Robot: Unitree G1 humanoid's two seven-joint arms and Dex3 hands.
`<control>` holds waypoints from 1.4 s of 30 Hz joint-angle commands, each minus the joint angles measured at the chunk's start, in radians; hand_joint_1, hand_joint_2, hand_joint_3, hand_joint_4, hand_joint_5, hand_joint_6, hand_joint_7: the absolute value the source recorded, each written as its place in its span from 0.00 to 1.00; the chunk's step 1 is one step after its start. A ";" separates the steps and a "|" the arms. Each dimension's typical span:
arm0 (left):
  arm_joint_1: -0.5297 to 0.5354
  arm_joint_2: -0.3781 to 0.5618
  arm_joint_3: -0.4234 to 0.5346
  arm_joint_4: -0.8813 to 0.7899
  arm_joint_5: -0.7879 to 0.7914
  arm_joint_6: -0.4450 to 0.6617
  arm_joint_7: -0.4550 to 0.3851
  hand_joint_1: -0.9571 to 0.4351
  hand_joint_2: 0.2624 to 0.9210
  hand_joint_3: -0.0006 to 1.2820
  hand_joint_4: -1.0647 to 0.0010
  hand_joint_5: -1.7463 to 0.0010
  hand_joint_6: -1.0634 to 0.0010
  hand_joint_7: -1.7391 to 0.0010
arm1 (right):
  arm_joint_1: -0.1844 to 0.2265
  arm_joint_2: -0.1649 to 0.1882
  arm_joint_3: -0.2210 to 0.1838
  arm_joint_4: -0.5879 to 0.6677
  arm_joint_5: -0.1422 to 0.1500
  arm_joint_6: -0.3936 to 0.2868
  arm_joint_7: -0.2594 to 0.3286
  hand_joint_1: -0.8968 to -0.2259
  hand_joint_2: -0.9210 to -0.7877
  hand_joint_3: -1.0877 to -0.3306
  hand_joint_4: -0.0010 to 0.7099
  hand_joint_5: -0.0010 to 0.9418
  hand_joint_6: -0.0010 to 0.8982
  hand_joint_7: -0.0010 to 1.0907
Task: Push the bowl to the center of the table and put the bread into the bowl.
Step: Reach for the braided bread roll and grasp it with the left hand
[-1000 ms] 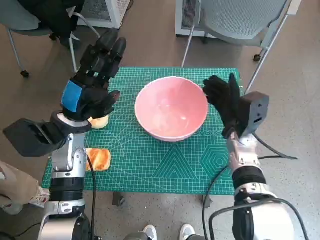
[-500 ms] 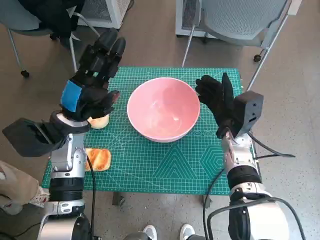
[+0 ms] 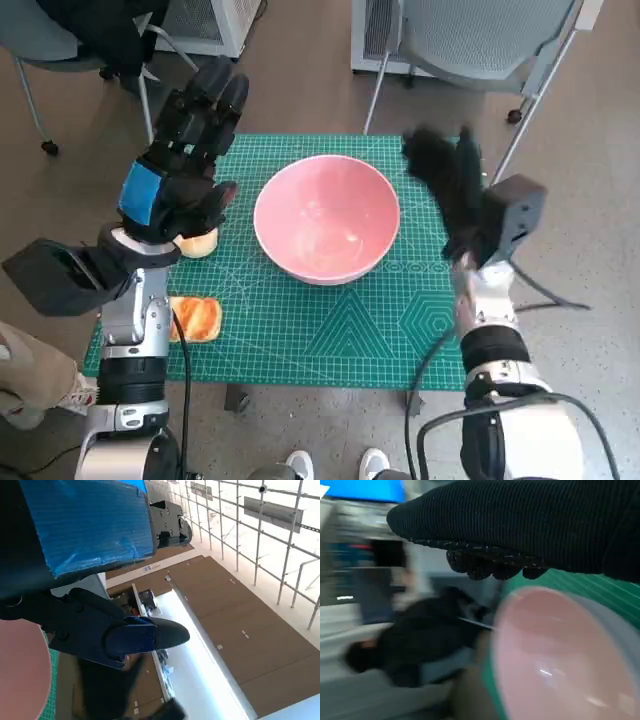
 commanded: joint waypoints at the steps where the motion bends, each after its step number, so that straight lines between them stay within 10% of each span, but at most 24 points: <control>1: 0.011 0.002 0.001 -0.019 -0.003 0.000 0.010 0.22 1.00 0.32 0.99 1.00 1.00 0.79 | 0.036 0.023 0.002 -0.079 0.055 -0.117 0.112 0.31 0.00 0.30 0.09 0.01 0.07 0.13; 18: 0.010 -0.010 -0.007 -0.027 -0.005 -0.001 0.015 0.22 1.00 0.31 0.98 1.00 1.00 0.78 | 0.167 0.061 0.079 -0.436 0.233 -0.240 0.361 0.30 0.00 0.31 0.12 0.01 0.06 0.17; 42: 0.054 0.055 0.022 -0.185 -0.079 0.087 -0.031 0.21 1.00 0.27 0.97 1.00 0.99 0.77 | 0.229 0.051 0.126 -0.564 0.239 -0.181 0.331 0.27 0.00 0.34 0.10 0.00 0.02 0.24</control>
